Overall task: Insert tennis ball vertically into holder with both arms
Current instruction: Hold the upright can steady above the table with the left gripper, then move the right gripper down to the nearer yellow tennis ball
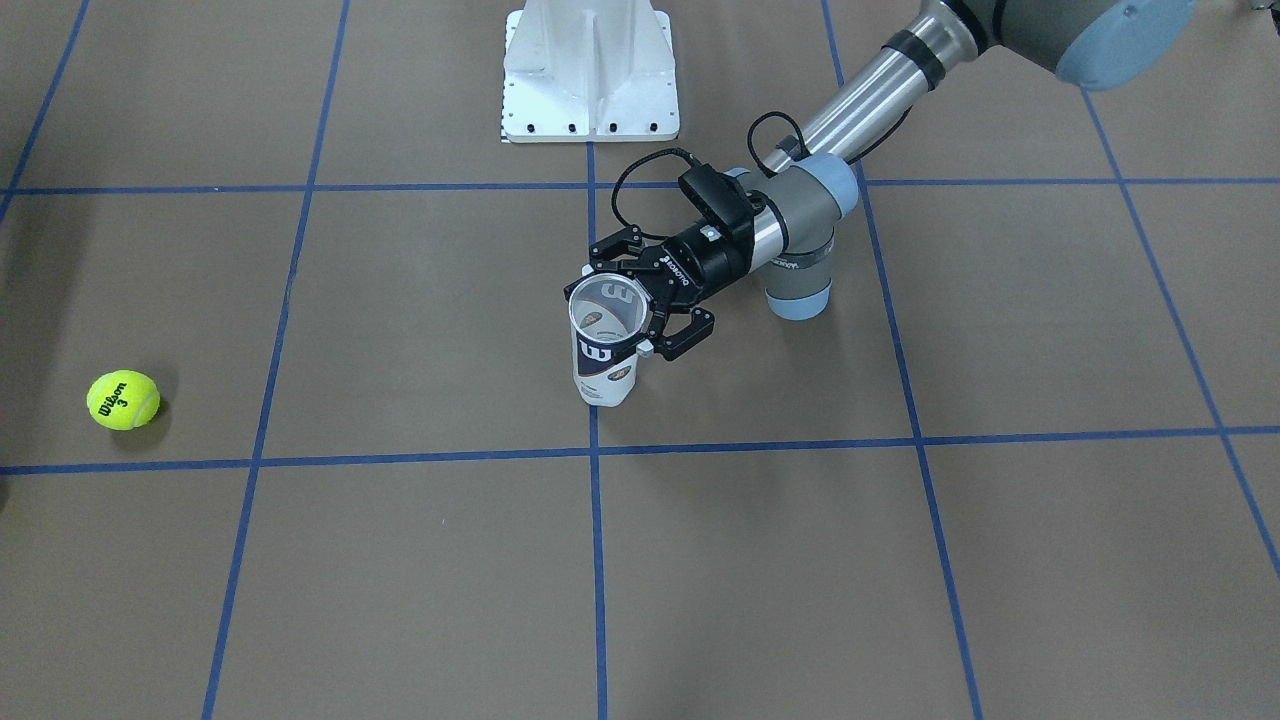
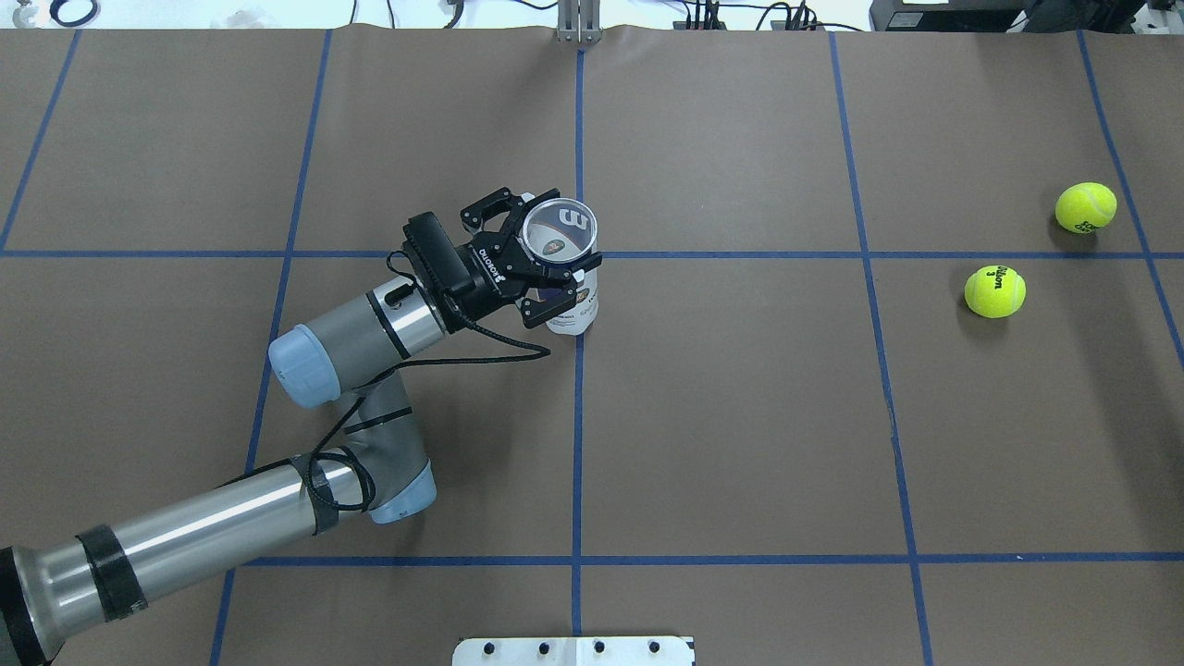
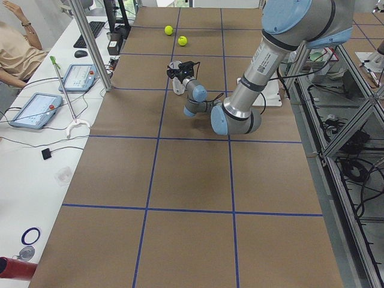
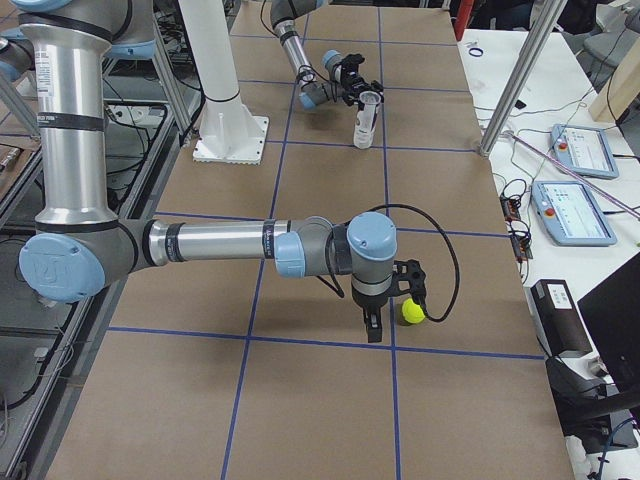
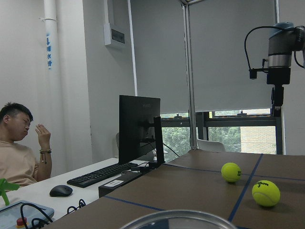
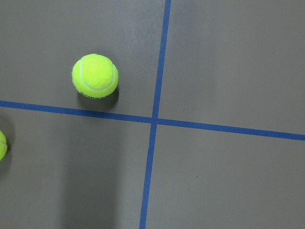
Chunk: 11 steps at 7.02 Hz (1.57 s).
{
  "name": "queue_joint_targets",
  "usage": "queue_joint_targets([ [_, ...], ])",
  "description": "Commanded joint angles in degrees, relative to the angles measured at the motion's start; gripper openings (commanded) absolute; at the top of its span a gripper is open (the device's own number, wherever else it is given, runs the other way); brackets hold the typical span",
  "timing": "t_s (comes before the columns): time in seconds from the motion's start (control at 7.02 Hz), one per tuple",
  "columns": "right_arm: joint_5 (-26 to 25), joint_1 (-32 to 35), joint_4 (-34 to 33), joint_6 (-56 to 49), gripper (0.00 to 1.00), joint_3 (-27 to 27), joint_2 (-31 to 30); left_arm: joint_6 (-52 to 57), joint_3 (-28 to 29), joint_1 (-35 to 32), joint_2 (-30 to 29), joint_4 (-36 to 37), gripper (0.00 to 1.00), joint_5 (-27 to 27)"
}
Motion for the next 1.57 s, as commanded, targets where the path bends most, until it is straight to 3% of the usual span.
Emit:
queue_joint_targets([
  [0.0, 0.8, 0.0, 0.0, 0.4, 0.99, 0.2, 0.2, 0.0, -0.1, 0.1, 0.0, 0.1, 0.86, 0.0],
  [0.28, 3.0, -0.3, -0.1, 8.5, 0.99, 1.5, 2.2, -0.1, -0.1, 0.3, 0.0, 0.2, 0.83, 0.0],
  [0.71, 2.1, -10.0, 0.3, 27.9, 0.99, 6.4, 5.2, -0.1, 0.0, 0.6, 0.0, 0.2, 0.83, 0.0],
  [1.14, -5.4, -22.9, 14.0, 46.7, 0.99, 5.8, 5.4, -0.1, -0.1, 0.7, -0.1, 0.2, 0.83, 0.0],
  [1.42, -7.8, -26.4, 18.3, 47.5, 0.99, 4.2, 5.2, -0.1, -0.1, 0.7, -0.1, 0.2, 0.84, 0.0],
])
